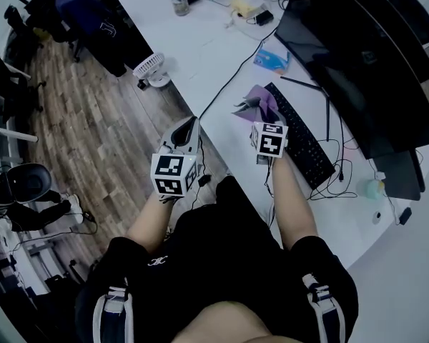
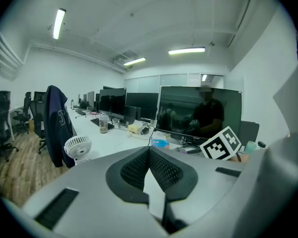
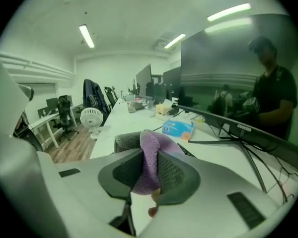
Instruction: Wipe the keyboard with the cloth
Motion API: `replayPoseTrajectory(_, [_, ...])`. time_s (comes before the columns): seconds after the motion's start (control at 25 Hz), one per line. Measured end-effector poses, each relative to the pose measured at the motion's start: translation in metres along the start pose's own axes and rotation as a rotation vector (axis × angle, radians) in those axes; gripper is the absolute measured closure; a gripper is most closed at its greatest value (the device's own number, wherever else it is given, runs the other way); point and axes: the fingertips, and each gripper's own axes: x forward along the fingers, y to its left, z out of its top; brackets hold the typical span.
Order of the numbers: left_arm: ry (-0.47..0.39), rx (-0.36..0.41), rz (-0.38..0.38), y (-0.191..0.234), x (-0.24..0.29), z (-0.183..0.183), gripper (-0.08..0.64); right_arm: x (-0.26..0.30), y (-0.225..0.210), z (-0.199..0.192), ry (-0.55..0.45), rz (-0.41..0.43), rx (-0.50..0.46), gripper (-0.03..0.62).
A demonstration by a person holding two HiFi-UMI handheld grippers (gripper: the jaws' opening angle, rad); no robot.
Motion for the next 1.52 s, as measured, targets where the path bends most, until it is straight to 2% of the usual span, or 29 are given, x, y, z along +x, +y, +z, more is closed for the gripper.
replayPoseTrajectory(0.32, [-0.07, -0.005, -0.045, -0.035, -0.035, 0.009, 0.546, -0.14, -0.01, 0.058, -0.296, -0.113, 0.003, 0.495])
replayPoseTrajectory(0.48, [-0.113, 0.001, -0.069, -0.051, -0.055, 0.016, 0.546, -0.206, -0.005, 0.068, -0.42, -0.135, -0.008, 0.495])
replayPoseTrajectory(0.6, [-0.14, -0.001, -0.081, -0.059, -0.071, 0.019, 0.546, -0.248, 0.003, 0.067, -0.472, -0.153, -0.01, 0.499])
replayPoseTrajectory(0.8, [-0.166, 0.008, -0.109, -0.072, -0.088, 0.021, 0.546, -0.292, 0.01, 0.059, -0.521, -0.177, -0.005, 0.499])
replayPoseTrajectory(0.96, [-0.175, 0.013, -0.122, -0.079, -0.101, 0.022, 0.546, -0.31, 0.021, 0.052, -0.545, -0.161, -0.008, 0.498])
replayPoseTrajectory(1.24, [-0.177, 0.025, -0.138, -0.082, -0.114, 0.018, 0.546, -0.319, 0.031, 0.044, -0.552, -0.147, 0.006, 0.498])
replayPoseTrajectory(1.52, [-0.186, 0.027, -0.116, -0.071, -0.12, 0.015, 0.546, -0.315, 0.042, 0.044, -0.553, -0.114, 0.026, 0.497])
